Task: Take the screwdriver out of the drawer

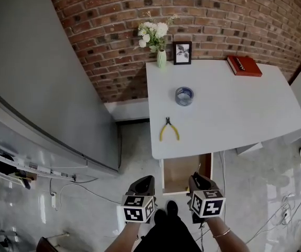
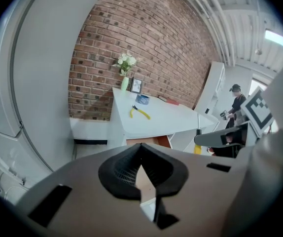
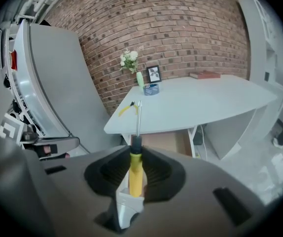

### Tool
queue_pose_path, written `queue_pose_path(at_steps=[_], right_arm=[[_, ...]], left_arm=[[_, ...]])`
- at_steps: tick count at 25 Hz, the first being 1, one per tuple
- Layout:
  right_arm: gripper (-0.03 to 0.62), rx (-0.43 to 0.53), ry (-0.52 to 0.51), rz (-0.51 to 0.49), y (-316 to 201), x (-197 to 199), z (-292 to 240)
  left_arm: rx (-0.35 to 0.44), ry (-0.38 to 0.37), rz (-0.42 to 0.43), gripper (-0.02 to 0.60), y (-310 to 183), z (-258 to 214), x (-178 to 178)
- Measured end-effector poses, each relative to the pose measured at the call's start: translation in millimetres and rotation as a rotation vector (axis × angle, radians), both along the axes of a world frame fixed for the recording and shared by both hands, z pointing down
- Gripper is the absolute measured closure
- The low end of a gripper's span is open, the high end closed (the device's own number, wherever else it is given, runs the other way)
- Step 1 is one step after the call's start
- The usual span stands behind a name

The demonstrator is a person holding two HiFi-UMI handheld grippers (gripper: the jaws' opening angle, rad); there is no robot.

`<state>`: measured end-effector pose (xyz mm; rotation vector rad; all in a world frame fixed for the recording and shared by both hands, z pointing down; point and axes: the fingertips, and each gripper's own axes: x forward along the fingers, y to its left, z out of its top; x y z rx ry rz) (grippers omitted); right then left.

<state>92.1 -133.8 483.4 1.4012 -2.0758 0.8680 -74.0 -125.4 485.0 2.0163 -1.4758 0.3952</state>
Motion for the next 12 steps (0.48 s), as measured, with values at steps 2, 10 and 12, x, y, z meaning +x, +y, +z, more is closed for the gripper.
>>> queue_pose_path(at_steps=[2,10,12], right_arm=[[0.516,0.012,-0.006,-0.002,2.4,2.1,-9.8],[0.516,0.057,-0.030,-0.005,9.4,0.3,-40.5],[0.516,0.065,-0.033,-0.008,11.0,2.4,-45.2]], left_arm=[[0.004,-0.004,0.004,0.588,0.6,-4.7,3.2],[0.024,-0.031,0.018,0.588,7.8,-22.4,-0.2],[0.033,-0.051,0.030,0.588,9.7,-25.1,1.0]])
